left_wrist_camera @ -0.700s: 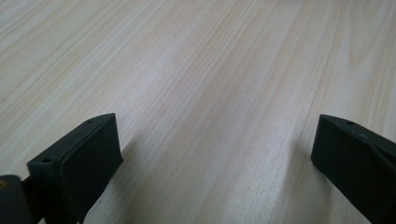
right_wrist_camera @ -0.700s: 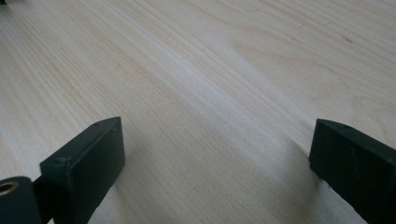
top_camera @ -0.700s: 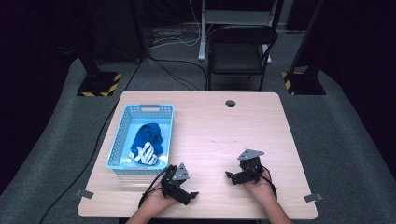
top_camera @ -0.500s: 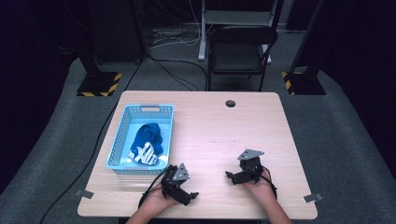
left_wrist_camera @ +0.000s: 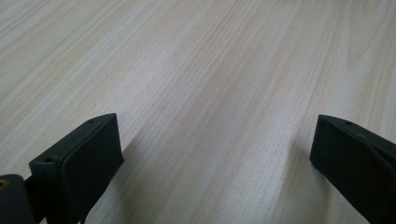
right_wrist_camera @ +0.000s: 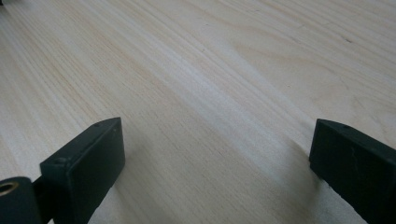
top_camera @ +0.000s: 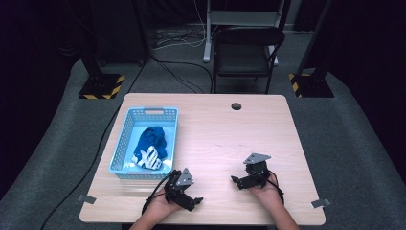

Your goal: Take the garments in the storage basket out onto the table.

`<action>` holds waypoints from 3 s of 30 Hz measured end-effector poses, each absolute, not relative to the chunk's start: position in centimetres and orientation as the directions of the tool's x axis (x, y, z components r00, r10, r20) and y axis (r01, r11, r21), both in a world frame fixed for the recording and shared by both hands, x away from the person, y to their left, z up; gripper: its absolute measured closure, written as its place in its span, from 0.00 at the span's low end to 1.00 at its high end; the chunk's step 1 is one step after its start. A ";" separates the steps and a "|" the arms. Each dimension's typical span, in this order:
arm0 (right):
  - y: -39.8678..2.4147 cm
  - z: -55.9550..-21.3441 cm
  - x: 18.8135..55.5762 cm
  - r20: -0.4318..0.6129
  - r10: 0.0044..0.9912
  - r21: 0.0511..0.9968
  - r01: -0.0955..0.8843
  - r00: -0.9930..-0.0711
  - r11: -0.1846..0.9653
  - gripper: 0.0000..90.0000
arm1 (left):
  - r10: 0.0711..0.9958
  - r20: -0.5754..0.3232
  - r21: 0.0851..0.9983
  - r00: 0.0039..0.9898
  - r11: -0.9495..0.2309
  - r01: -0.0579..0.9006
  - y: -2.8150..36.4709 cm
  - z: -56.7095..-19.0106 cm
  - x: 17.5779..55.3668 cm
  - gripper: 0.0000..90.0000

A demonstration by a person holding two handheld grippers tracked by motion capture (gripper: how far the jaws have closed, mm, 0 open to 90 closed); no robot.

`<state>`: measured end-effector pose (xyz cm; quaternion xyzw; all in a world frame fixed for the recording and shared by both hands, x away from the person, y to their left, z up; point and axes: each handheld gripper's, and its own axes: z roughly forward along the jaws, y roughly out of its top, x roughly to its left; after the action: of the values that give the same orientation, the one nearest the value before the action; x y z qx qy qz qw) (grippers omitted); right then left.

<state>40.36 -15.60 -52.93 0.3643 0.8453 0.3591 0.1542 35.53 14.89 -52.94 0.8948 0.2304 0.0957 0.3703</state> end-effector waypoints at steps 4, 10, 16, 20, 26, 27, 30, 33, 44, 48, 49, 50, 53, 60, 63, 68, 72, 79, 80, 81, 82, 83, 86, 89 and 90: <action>-15.6 -52.9 40.4 0.001 0.727 0.719 0.505 -0.687 0.477 0.03 | 0.476 -0.008 0.699 0.879 -0.626 0.345 14.6 -52.7 35.4 0.04; -15.6 -52.9 40.4 0.001 0.726 0.719 0.505 -0.687 0.477 0.03 | 0.486 -0.021 0.703 0.874 -0.614 0.359 14.7 -52.2 35.4 0.05; -15.6 -52.9 40.4 0.001 0.726 0.719 0.505 -0.687 0.477 0.03 | 0.494 -0.027 0.717 0.869 -0.596 0.361 14.9 -51.1 35.3 0.06; -15.6 -52.9 40.4 0.001 0.726 0.719 0.505 -0.688 0.477 0.03 | 0.494 -0.038 0.736 0.869 -0.574 0.359 15.0 -50.5 35.1 0.06; -15.6 -52.9 40.4 0.001 0.726 0.719 0.505 -0.688 0.478 0.03 | 0.486 -0.038 0.748 0.873 -0.566 0.347 14.9 -50.0 34.9 0.06; -15.6 -52.9 40.4 0.001 0.726 0.719 0.505 -0.688 0.478 0.03 | 0.484 -0.039 0.749 0.874 -0.565 0.346 14.8 -49.9 34.8 0.06; -15.6 -52.9 40.4 0.002 0.727 0.719 0.506 -0.687 0.477 0.03 | 0.482 -0.035 0.749 0.875 -0.567 0.342 14.8 -49.8 34.7 0.06; -15.6 -52.9 40.4 0.001 0.726 0.719 0.506 -0.687 0.477 0.03 | 0.480 -0.031 0.754 0.877 -0.565 0.336 14.8 -49.5 34.6 0.06; -15.6 -52.9 40.4 0.000 0.726 0.720 0.504 -0.688 0.477 0.03 | 0.475 -0.018 0.771 0.880 -0.554 0.314 14.9 -48.5 34.3 0.06; -15.6 -52.9 40.4 0.000 0.726 0.720 0.504 -0.688 0.477 0.03 | 0.476 -0.018 0.779 0.879 -0.545 0.311 15.1 -48.0 34.1 0.06; -15.6 -52.9 40.4 0.000 0.726 0.720 0.504 -0.688 0.477 0.03 | 0.478 -0.018 0.781 0.878 -0.541 0.311 15.2 -47.9 34.1 0.06; -15.6 -52.9 40.4 0.000 0.726 0.720 0.504 -0.688 0.477 0.03 | 0.479 -0.020 0.784 0.878 -0.537 0.311 15.2 -47.7 34.1 0.06; -15.6 -52.9 40.4 0.000 0.725 0.719 0.504 -0.688 0.478 0.03 | 0.482 -0.023 0.790 0.876 -0.528 0.311 15.4 -47.5 34.1 0.06; -15.6 -52.9 40.4 0.000 0.725 0.719 0.504 -0.688 0.478 0.03 | 0.492 -0.028 0.805 0.870 -0.505 0.311 15.8 -47.0 34.1 0.06; -15.6 -52.9 40.4 -0.001 0.725 0.719 0.504 -0.688 0.478 0.03 | 0.494 -0.027 0.807 0.869 -0.502 0.311 16.0 -46.8 34.1 0.06; -15.6 -52.9 40.4 -0.001 0.725 0.719 0.504 -0.688 0.479 0.03 | 0.499 -0.026 0.811 0.866 -0.496 0.310 16.2 -46.6 34.2 0.07; -15.6 -52.9 40.4 0.000 0.726 0.719 0.504 -0.688 0.478 0.03 | 0.507 -0.024 0.819 0.862 -0.484 0.308 16.6 -46.2 34.2 0.07; -15.6 -52.9 40.4 0.000 0.726 0.719 0.505 -0.688 0.478 0.03 | 0.524 -0.025 0.830 0.852 -0.464 0.310 17.4 -45.7 34.4 0.07; -15.6 -52.9 40.4 0.001 0.726 0.719 0.505 -0.688 0.478 0.03 | 0.527 -0.024 0.831 0.849 -0.462 0.310 17.5 -45.6 34.4 0.07; -15.6 -52.9 40.4 0.001 0.726 0.719 0.505 -0.688 0.478 0.03 | 0.529 -0.027 0.833 0.848 -0.457 0.312 17.7 -45.6 34.4 0.07; -15.6 -52.9 40.4 0.000 0.726 0.719 0.505 -0.688 0.478 0.03 | 0.529 -0.027 0.833 0.848 -0.457 0.312 17.7 -45.6 34.4 0.07; -15.6 -52.9 40.4 0.000 0.726 0.719 0.505 -0.688 0.478 0.03 | 0.534 -0.028 0.835 0.845 -0.452 0.314 17.9 -45.4 34.5 0.07; -15.6 -52.9 40.4 0.000 0.726 0.719 0.505 -0.688 0.478 0.03 | 0.539 -0.035 0.839 0.842 -0.442 0.318 18.2 -45.3 34.5 0.07; -15.6 -52.9 40.4 0.000 0.726 0.719 0.505 -0.688 0.478 0.03 | 0.546 -0.043 0.845 0.837 -0.426 0.322 18.6 -45.1 34.6 0.07; -15.6 -52.9 40.4 0.000 0.726 0.719 0.505 -0.688 0.478 0.03 | 0.546 -0.043 0.845 0.837 -0.426 0.322 18.6 -45.1 34.6 0.07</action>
<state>40.36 -15.58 -52.93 0.3639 0.8457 0.3586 0.1540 34.63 18.58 -45.07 0.8360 0.2596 0.1197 0.4684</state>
